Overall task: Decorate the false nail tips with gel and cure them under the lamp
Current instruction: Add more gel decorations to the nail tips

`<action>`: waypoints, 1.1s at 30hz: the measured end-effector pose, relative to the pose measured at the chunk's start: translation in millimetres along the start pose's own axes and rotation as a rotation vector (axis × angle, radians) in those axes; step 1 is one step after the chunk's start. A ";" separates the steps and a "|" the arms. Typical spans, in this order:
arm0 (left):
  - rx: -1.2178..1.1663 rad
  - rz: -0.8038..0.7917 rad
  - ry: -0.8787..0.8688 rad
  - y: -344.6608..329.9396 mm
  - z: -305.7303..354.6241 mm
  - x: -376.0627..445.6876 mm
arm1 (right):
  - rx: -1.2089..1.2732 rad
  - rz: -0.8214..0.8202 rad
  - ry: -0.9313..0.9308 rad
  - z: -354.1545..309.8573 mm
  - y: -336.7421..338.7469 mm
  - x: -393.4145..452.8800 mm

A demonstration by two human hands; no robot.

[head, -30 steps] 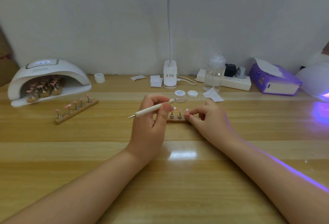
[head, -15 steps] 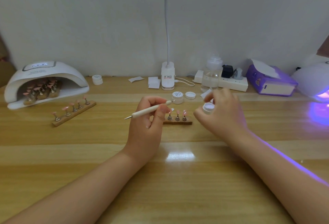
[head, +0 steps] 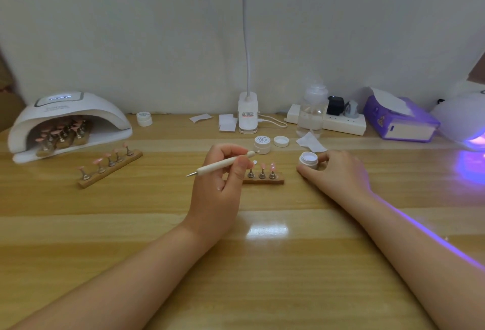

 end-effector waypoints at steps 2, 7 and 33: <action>0.001 0.001 0.007 0.6 0.3 0.2 | 0.037 0.024 0.008 1.1 -0.9 1.1; -0.009 0.021 -0.002 -0.4 8.4 3.9 | 0.189 0.155 0.114 -17.0 8.1 -4.9; 0.283 -0.012 0.020 -9.3 23.8 6.4 | 0.201 0.332 0.490 -67.4 33.1 -54.5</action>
Point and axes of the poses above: each hand's wrist, its own x-axis towards the middle knuckle, its own y-axis out of the back of the hand, z = x × y, the point moved 2 cm from there along x, towards the middle knuckle, and after that the axes turned 15 degrees about -x, right-handed, at the moved point
